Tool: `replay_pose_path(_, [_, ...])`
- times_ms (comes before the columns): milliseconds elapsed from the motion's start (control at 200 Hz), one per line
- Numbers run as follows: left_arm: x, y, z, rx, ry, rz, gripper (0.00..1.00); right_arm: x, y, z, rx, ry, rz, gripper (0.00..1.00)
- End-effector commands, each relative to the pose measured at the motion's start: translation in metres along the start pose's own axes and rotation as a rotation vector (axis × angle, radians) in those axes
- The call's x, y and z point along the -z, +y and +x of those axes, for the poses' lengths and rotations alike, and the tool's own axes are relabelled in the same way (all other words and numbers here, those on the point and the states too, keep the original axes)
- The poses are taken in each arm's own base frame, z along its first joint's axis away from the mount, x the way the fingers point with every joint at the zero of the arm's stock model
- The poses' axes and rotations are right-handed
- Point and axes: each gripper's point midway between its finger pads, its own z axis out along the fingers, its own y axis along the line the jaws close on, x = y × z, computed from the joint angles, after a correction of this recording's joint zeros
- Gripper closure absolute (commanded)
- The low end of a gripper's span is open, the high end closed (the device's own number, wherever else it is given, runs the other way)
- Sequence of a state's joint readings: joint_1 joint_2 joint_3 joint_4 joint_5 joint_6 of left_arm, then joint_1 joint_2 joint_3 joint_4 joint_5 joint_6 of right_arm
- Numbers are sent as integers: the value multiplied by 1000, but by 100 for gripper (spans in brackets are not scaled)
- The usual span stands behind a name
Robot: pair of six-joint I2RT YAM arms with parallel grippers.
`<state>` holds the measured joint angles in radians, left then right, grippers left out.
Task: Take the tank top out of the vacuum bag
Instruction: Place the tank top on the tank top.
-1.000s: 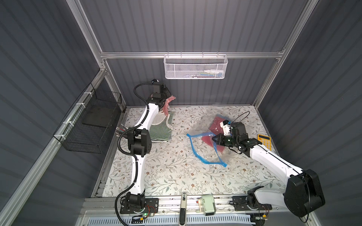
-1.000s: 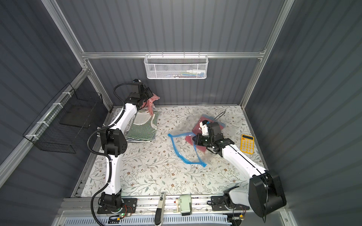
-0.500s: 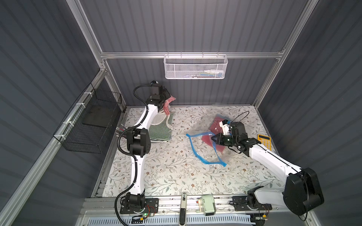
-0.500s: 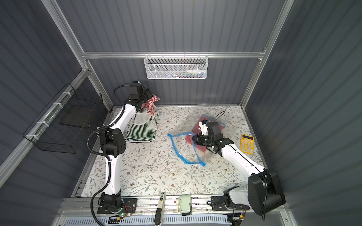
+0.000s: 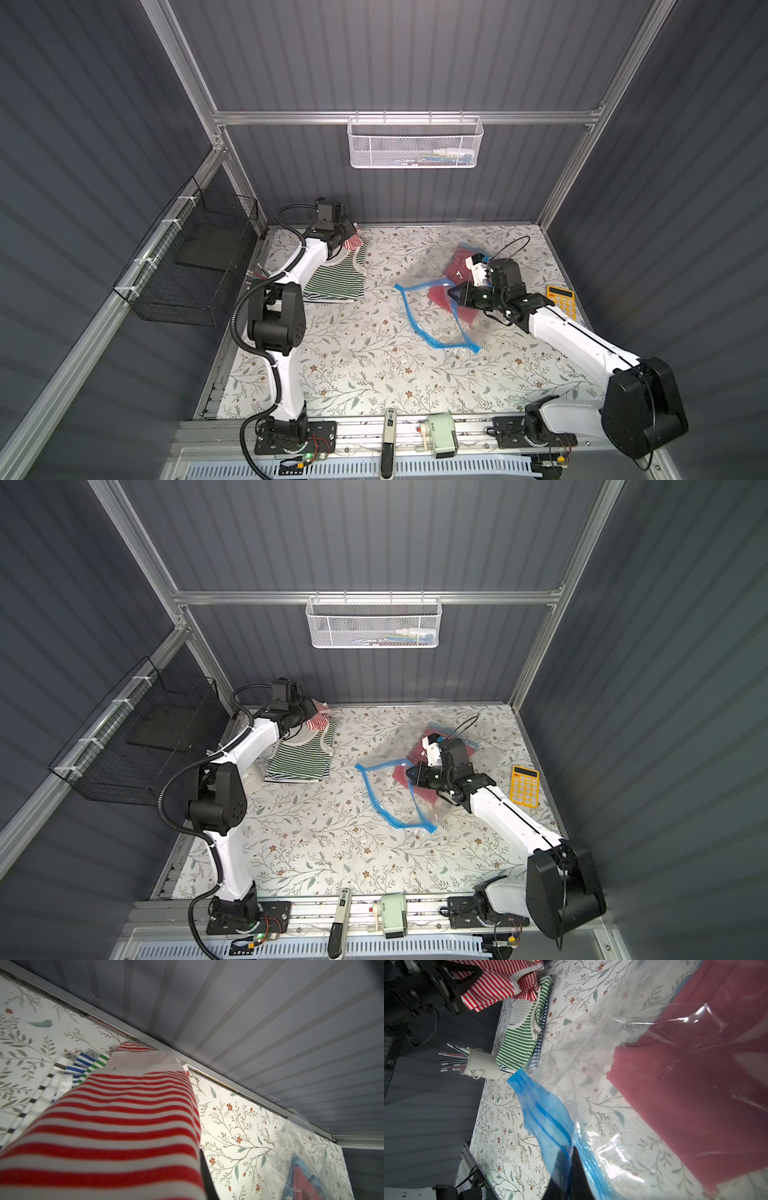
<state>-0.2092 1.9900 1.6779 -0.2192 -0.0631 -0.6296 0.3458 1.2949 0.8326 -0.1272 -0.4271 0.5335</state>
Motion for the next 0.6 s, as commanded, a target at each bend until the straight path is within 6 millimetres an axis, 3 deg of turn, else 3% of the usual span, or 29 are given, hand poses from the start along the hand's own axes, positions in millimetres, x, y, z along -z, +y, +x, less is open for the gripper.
replay_pose_path(0, [8, 14, 0, 54, -24, -44, 100, 6, 7, -3, 11, -21, -23, 100])
replay_pose_path(290, [20, 42, 43, 259, 42, -89, 100, 8, 7, -1, 4, -27, -26, 100])
replay_pose_path(315, [20, 54, 57, 285, 62, -116, 100, 8, 7, -1, 4, -26, -28, 100])
replay_pose_path(370, [22, 61, 66, 346, 61, -128, 100, 8, 7, 0, 1, -27, -30, 100])
replay_pose_path(595, [4, 75, 107, 510, 134, -116, 100, 8, 7, 2, -5, -27, -34, 100])
